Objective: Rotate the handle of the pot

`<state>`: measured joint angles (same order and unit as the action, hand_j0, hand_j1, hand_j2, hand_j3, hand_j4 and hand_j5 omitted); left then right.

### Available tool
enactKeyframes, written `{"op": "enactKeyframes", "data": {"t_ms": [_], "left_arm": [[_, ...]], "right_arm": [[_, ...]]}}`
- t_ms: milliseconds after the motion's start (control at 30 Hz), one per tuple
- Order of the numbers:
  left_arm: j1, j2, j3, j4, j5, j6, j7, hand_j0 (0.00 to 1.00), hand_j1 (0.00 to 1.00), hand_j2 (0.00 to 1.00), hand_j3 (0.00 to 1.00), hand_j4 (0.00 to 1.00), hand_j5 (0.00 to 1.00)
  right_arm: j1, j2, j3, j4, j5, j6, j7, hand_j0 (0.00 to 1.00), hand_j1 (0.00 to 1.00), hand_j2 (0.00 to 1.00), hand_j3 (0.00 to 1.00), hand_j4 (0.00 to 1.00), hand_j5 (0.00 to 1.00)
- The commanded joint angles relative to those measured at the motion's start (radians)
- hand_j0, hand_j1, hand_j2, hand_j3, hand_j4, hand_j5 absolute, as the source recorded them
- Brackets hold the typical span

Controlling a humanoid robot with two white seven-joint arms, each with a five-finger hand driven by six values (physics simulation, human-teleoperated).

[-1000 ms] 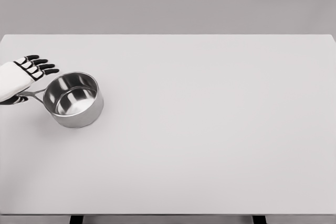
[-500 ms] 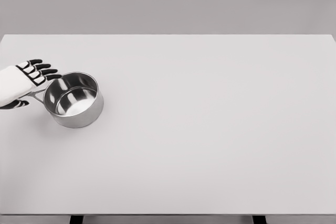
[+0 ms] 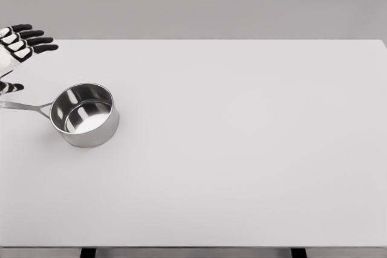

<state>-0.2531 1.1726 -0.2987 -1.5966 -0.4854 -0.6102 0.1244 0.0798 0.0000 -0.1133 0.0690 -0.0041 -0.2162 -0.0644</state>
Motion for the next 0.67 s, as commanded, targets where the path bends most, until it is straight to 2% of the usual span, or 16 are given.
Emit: {"op": "enactKeyframes", "data": {"t_ms": [0, 67, 100, 167, 233, 400, 633], "left_arm": [[-0.002, -0.1, 0.067, 0.006, 0.005, -0.001, -0.002, 1.0, 1.0, 1.0, 1.0, 1.0, 1.0], [-0.006, -0.151, 0.105, 0.015, -0.004, -0.001, -0.012, 1.0, 1.0, 1.0, 1.0, 1.0, 1.0], [-0.008, -0.186, 0.121, 0.021, -0.004, -0.001, -0.052, 1.0, 1.0, 1.0, 1.0, 1.0, 1.0], [-0.006, -0.28, 0.15, 0.061, -0.004, -0.001, -0.251, 1.0, 1.0, 1.0, 1.0, 1.0, 1.0], [-0.003, -0.32, 0.161, 0.106, -0.004, -0.001, -0.333, 1.0, 1.0, 1.0, 1.0, 1.0, 1.0], [-0.008, -0.31, 0.162, 0.115, -0.048, -0.001, -0.341, 1.0, 1.0, 1.0, 1.0, 1.0, 1.0], [-0.02, -0.315, 0.178, 0.119, -0.05, -0.001, -0.341, 1.0, 1.0, 1.0, 1.0, 1.0, 1.0]], "right_arm": [[0.0, 0.0, 0.0, 0.0, 0.0, 0.0, 0.0, 1.0, 1.0, 1.0, 1.0, 1.0, 1.0], [0.0, 0.0, 0.0, 0.0, 0.0, 0.0, 0.0, 1.0, 1.0, 1.0, 1.0, 1.0, 1.0], [0.0, 0.0, 0.0, 0.0, 0.0, 0.0, 0.0, 1.0, 1.0, 1.0, 1.0, 1.0, 1.0], [0.0, 0.0, 0.0, 0.0, 0.0, 0.0, 0.0, 1.0, 1.0, 1.0, 1.0, 1.0, 1.0], [0.0, 0.0, 0.0, 0.0, 0.0, 0.0, 0.001, 1.0, 1.0, 1.0, 1.0, 1.0, 1.0], [0.0, 0.0, 0.0, 0.0, 0.0, 0.0, 0.001, 1.0, 1.0, 1.0, 1.0, 1.0, 1.0], [0.0, 0.0, 0.0, 0.0, 0.0, 0.0, 0.0, 1.0, 1.0, 1.0, 1.0, 1.0, 1.0]]}}
